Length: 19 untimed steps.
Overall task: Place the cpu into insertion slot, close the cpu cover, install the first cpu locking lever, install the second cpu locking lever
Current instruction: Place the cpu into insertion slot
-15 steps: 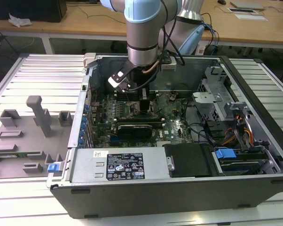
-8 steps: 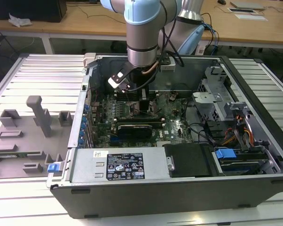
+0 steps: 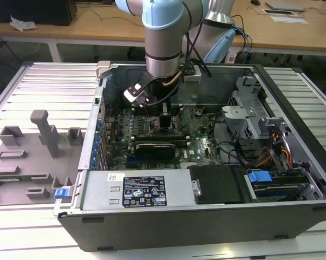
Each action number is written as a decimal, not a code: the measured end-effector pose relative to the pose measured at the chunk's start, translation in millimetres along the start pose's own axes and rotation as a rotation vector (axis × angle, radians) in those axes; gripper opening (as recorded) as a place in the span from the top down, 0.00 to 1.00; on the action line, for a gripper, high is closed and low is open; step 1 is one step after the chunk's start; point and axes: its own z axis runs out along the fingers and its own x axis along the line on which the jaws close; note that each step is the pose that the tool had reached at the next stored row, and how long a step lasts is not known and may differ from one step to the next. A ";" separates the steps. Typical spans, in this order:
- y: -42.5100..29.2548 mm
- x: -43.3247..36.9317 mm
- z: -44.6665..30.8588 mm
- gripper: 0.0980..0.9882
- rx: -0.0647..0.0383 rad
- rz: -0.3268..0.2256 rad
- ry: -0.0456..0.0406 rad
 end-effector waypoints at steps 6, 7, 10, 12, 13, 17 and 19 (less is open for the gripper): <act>0.0 0.0 0.1 0.42 0.000 0.000 0.0000; 0.0 0.0 0.1 0.42 0.000 0.000 0.0001; 0.3 0.0 -2.9 0.42 0.000 0.000 -0.0007; 0.2 0.0 -3.0 0.42 0.000 -0.001 -0.0163; 0.2 0.0 -3.0 0.42 0.000 -0.001 -0.0199; 0.3 0.0 -3.2 0.42 0.000 -0.002 -0.0310; 0.4 0.0 -4.7 0.42 0.000 -0.002 -0.0309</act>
